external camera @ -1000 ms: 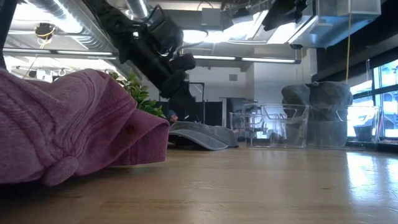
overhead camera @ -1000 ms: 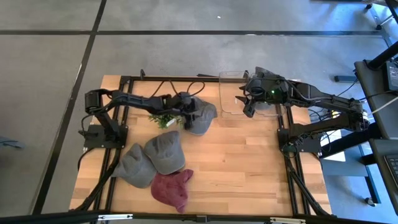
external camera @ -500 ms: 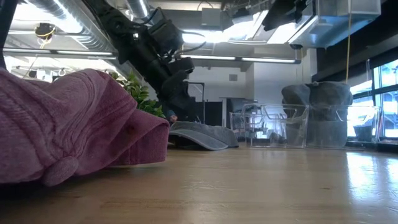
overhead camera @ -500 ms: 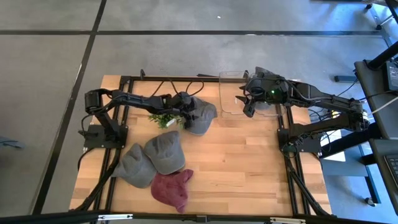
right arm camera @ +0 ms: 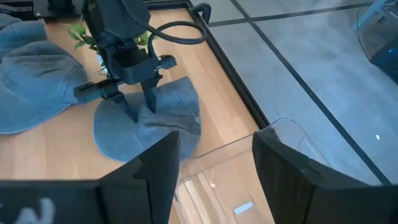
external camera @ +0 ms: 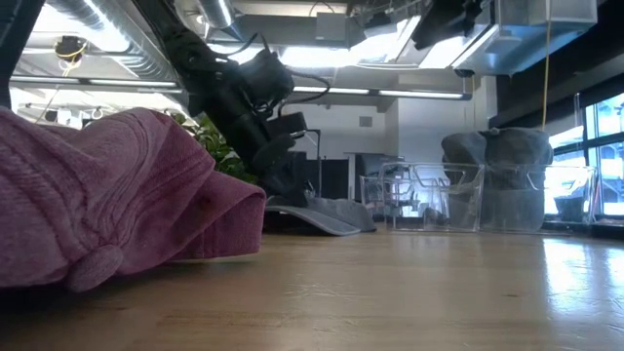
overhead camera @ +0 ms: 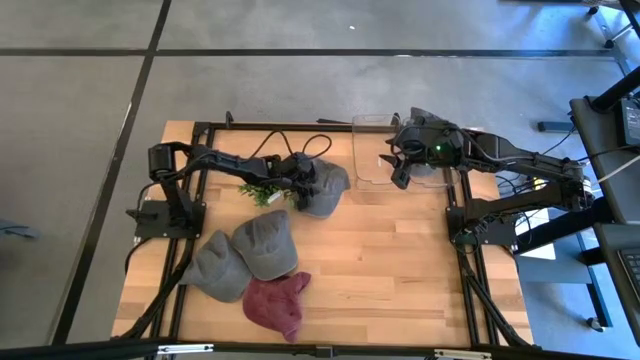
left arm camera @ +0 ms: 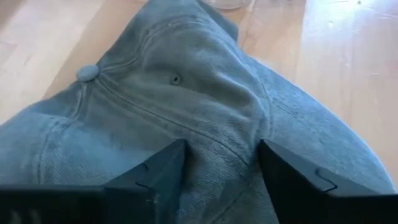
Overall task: Pick & Place hat
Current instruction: Put the gray cap into the right transparent bin
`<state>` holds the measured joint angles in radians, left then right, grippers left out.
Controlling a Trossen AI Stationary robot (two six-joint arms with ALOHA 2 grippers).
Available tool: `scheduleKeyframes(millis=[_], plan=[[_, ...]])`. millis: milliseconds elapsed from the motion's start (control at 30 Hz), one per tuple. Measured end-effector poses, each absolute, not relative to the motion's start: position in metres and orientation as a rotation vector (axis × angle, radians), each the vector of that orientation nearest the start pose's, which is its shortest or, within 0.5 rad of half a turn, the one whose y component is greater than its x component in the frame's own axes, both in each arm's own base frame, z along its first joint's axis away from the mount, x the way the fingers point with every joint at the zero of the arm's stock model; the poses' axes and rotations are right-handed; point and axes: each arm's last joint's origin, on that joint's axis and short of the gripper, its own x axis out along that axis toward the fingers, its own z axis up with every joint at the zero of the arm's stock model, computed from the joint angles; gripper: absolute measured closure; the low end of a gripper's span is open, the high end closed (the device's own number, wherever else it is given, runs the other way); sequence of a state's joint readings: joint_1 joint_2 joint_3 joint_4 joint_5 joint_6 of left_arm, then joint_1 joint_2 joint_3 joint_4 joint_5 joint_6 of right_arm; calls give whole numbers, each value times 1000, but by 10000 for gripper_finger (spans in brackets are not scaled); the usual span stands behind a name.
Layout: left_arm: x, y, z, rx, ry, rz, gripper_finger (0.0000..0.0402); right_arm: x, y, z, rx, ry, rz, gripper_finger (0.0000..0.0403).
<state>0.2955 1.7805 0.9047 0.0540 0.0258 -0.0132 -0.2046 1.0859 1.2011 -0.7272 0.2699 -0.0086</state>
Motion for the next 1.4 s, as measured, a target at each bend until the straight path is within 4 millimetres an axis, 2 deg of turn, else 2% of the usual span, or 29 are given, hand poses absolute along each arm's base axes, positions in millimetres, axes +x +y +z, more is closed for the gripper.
scheduleKeyframes(millis=[300,400,533,667,800,967,1133,1267,1400], plan=[[329,99,141,-144,811,254,354,205,-50,369,-25,627,-458,202],[329,96,145,-133,805,248,390,205,-50,369,3,620,-467,202],[328,84,160,-48,779,231,393,205,-50,369,88,601,-473,202],[332,62,188,117,749,225,395,206,-49,369,165,587,-463,201],[337,28,218,341,719,249,396,206,-49,369,199,573,-468,201],[344,-20,245,755,697,306,396,209,-47,371,272,543,-401,201],[347,-60,249,1022,642,205,397,214,-45,371,331,533,-305,201],[344,-83,249,1224,639,182,397,220,-46,366,404,557,-268,202],[343,-96,250,1290,617,182,396,230,-45,359,507,608,-176,201]])
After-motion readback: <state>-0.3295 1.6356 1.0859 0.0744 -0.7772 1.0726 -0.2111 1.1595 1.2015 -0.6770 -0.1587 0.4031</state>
